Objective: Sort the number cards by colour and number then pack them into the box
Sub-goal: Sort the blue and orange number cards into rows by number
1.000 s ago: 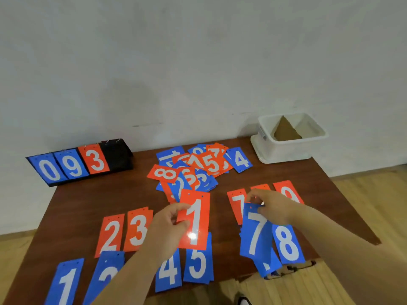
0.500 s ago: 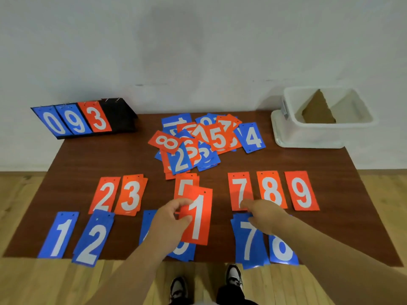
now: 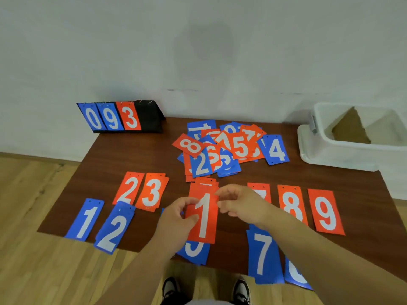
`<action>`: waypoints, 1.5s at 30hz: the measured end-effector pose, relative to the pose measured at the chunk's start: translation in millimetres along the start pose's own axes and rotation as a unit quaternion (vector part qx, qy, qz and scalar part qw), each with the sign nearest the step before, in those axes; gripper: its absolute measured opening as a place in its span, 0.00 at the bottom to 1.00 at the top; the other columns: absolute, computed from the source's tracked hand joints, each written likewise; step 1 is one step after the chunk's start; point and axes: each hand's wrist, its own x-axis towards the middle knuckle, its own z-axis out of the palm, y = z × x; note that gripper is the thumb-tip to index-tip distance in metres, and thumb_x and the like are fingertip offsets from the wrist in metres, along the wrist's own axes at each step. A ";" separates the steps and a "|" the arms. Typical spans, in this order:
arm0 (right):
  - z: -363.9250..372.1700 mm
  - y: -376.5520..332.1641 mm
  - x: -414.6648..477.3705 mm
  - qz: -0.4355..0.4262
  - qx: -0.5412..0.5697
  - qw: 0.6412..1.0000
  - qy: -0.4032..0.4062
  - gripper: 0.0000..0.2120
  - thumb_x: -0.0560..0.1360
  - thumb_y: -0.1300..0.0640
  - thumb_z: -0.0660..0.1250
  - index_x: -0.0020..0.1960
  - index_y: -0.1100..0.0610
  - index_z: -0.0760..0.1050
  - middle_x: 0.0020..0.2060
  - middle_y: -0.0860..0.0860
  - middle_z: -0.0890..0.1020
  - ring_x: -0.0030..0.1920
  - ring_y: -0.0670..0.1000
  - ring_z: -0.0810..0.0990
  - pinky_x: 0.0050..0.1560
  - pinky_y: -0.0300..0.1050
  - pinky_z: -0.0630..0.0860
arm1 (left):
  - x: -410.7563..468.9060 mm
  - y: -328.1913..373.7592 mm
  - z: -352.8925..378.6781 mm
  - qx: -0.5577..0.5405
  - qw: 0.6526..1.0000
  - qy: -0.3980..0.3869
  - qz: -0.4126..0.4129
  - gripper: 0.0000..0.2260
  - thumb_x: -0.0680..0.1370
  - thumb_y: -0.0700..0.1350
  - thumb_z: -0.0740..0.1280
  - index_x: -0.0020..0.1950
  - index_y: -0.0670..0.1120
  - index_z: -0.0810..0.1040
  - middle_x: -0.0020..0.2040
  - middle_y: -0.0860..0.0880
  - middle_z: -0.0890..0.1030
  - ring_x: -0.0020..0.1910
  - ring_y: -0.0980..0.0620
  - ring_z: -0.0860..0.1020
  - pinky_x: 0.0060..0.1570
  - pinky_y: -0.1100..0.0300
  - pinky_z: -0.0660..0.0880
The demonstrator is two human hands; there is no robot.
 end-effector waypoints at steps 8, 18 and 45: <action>85.5 -61.2 55.4 -0.012 -0.059 0.998 0.010 0.12 0.75 0.62 0.72 0.55 0.48 0.80 0.47 0.49 0.84 0.44 0.45 0.85 0.44 0.39 0.79 | 17.0 -43.9 -90.9 -0.025 0.998 0.058 0.023 0.14 0.79 0.43 0.71 0.60 0.62 0.78 0.59 0.60 0.77 0.58 0.57 0.77 0.50 0.64 0.78; 254.9 -143.2 191.7 -0.055 -0.105 0.992 0.052 0.11 0.75 0.65 0.72 0.50 0.50 0.81 0.39 0.50 0.81 0.35 0.44 0.79 0.34 0.37 0.75 | 98.9 -123.5 -285.7 0.058 0.994 0.090 0.034 0.18 0.77 0.38 0.69 0.60 0.58 0.78 0.54 0.56 0.81 0.51 0.58 0.80 0.49 0.64 0.78; 259.0 -146.2 272.2 0.013 -0.382 0.916 0.119 0.18 0.76 0.49 0.68 0.66 0.44 0.75 0.60 0.46 0.77 0.58 0.47 0.77 0.56 0.43 0.78 | 212.8 -166.2 -308.8 0.355 0.930 0.064 0.076 0.19 0.79 0.56 0.66 0.69 0.57 0.70 0.66 0.50 0.70 0.64 0.50 0.70 0.63 0.53 0.73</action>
